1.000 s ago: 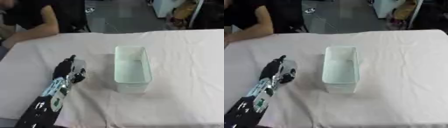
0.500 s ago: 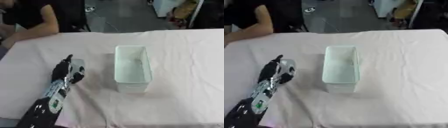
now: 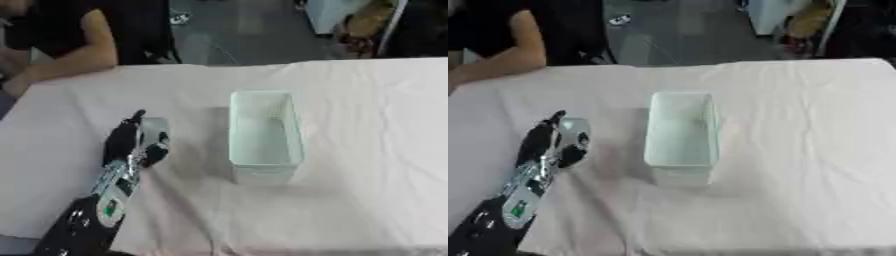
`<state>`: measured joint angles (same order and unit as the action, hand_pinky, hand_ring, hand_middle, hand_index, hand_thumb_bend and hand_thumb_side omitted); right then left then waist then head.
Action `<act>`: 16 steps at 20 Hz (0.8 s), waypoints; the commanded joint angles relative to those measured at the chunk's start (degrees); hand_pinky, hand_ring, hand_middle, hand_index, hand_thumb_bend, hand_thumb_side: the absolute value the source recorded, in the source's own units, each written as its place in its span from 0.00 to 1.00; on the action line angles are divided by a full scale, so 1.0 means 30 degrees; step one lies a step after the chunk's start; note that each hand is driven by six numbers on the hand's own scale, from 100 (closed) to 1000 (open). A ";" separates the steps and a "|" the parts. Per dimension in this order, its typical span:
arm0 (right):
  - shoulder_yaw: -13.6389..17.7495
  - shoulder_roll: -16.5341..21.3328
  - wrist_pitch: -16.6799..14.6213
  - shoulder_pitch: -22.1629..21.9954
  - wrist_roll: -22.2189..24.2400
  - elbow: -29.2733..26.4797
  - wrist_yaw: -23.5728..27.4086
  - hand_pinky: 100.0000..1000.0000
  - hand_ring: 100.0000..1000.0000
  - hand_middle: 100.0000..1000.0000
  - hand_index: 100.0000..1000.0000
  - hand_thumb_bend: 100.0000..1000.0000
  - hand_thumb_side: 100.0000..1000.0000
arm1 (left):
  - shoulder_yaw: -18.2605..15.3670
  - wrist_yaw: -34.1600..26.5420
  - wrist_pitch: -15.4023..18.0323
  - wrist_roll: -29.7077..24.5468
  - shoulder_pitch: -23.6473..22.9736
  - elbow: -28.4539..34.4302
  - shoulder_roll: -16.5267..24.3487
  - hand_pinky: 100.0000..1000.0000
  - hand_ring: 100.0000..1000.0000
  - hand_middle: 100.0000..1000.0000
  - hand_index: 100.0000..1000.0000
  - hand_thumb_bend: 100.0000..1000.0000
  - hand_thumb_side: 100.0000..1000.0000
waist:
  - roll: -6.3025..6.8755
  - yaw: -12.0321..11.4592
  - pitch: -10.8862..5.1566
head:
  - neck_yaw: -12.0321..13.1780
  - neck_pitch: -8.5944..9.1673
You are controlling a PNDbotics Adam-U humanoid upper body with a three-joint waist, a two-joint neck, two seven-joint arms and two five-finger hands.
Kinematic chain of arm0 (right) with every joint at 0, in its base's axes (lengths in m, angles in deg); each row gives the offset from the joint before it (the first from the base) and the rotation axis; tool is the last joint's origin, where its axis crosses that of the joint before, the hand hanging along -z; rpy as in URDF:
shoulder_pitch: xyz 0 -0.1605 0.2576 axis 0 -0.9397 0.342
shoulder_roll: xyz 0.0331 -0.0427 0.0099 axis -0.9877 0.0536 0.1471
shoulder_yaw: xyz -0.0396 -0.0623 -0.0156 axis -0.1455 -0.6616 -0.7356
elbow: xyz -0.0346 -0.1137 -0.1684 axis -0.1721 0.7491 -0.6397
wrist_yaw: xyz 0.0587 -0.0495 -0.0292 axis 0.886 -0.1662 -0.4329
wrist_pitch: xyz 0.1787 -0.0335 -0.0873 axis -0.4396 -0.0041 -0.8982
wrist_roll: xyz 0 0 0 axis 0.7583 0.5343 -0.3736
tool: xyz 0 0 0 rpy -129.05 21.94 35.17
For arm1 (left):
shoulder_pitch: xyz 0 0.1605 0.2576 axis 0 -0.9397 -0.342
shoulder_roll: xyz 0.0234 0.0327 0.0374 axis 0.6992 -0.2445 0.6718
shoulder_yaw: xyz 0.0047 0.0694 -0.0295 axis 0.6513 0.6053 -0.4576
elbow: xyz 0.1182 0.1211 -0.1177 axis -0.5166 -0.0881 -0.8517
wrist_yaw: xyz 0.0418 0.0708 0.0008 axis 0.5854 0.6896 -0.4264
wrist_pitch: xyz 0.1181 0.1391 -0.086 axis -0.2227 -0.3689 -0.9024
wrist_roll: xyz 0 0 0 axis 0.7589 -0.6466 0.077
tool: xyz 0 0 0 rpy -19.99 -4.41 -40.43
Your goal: Pick up objects on the table and place them in the box.
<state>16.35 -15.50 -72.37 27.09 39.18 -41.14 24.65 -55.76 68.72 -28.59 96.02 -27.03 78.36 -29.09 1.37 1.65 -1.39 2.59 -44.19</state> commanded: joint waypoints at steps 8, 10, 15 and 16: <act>0.0149 0.0429 0.0040 0.0133 -0.0070 -0.0294 -0.0038 0.82 0.96 0.98 0.96 0.00 0.62 | -0.1318 -0.5271 0.0386 0.2560 0.0412 0.1377 -0.0413 0.00 0.06 0.23 0.55 0.00 0.34 | -0.0115 -0.0030 -0.0100 | 0.0105 0.0024; 0.0149 0.0427 0.0045 0.0118 -0.0068 -0.0294 -0.0039 0.82 0.96 0.98 0.96 0.00 0.62 | -0.1335 -0.7049 0.0736 0.2991 0.0562 0.1789 -0.0416 0.00 0.05 0.22 0.58 0.00 0.34 | -0.0119 -0.0031 -0.0107 | 0.0127 0.0024; 0.0141 0.0409 0.0046 0.0091 -0.0058 -0.0294 -0.0026 0.82 0.96 0.98 0.96 0.00 0.62 | -0.1226 -1.0385 0.1529 0.3862 0.0952 0.2049 -0.0419 0.00 0.05 0.21 0.60 0.00 0.34 | -0.0142 -0.0029 -0.0119 | 0.0127 0.0024; 0.0135 0.0406 0.0043 0.0086 -0.0051 -0.0294 -0.0023 0.82 0.96 0.98 0.96 0.00 0.62 | -0.1162 -1.0775 0.1658 0.3943 0.1031 0.2052 -0.0444 0.00 0.05 0.21 0.60 0.00 0.34 | -0.0146 -0.0028 -0.0117 | 0.0129 0.0024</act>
<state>16.36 -15.50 -72.24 27.02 39.04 -41.14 24.63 -59.04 38.34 -24.16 107.10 -25.38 82.81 -30.92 1.01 1.59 -1.32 2.58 -44.19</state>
